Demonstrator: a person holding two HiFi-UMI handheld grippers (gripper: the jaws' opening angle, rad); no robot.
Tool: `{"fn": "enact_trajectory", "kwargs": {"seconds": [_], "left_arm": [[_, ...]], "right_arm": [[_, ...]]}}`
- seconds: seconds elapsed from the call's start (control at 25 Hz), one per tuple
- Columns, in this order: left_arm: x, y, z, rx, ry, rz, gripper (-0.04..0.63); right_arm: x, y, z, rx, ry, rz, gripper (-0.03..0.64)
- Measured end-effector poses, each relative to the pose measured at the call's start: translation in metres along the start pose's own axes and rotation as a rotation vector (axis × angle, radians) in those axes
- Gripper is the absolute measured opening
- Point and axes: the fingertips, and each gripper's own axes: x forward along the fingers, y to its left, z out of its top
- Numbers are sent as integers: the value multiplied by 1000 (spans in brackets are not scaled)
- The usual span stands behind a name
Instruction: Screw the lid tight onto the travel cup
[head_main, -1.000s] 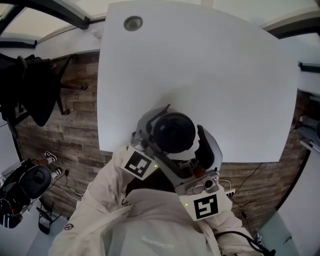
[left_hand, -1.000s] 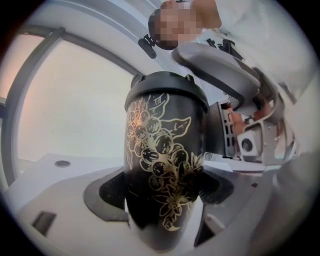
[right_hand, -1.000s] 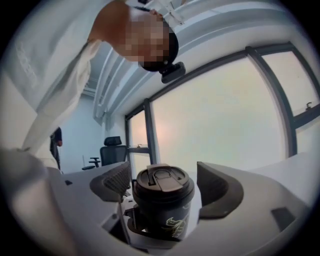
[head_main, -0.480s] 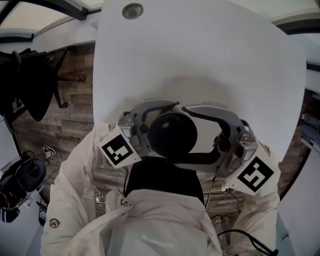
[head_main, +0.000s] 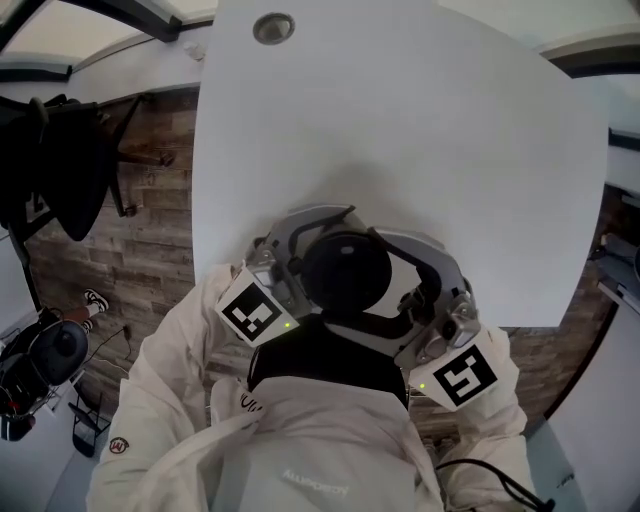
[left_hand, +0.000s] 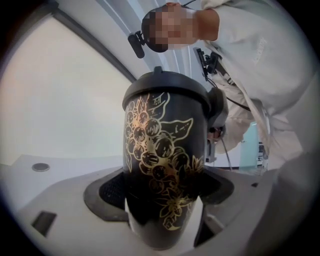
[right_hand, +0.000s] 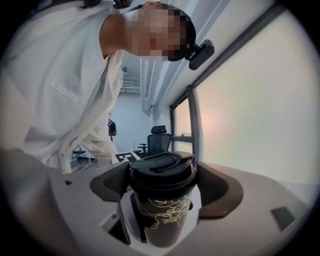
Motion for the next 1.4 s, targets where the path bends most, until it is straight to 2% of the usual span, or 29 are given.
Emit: {"fn": "enact_trajectory", "kwargs": {"seconds": [0.28,0.44,0.56,0.72,0.84,0.92,1.0,1.12,1.2,1.28,1.4], "left_arm": [[4,5,0,-37,0,199,400],[11,6,1,-58,3,318,399],[12,7,3,-53,-3,356,399],[12,7,4,-30,-5,331,400],[11,6,4,-25,-6,282,400],[9,4,4,-14,-3,221,400],[5,1,3,12,1,141,400],[1,-1,3,31,0,7,400],[3,-1,2,21,3,-79,400],[3,-2,2,4,11,-154,400],[3,-4,5,-9,9,-237,400]], "right_arm": [[-9,-9,2,65,-78,-440,400],[-20,-14,3,78,-88,-639,400],[-21,-15,3,76,-90,-715,400],[-22,-12,4,95,-117,-720,400],[-28,-7,13,126,-173,-621,402],[-33,-7,18,151,-185,-504,402],[-35,-10,20,175,-184,-345,400],[-32,-10,16,148,-111,-43,402],[-29,-9,11,82,-46,110,402],[-21,-8,8,27,-2,210,402],[-9,-8,4,-13,44,307,402]]}}
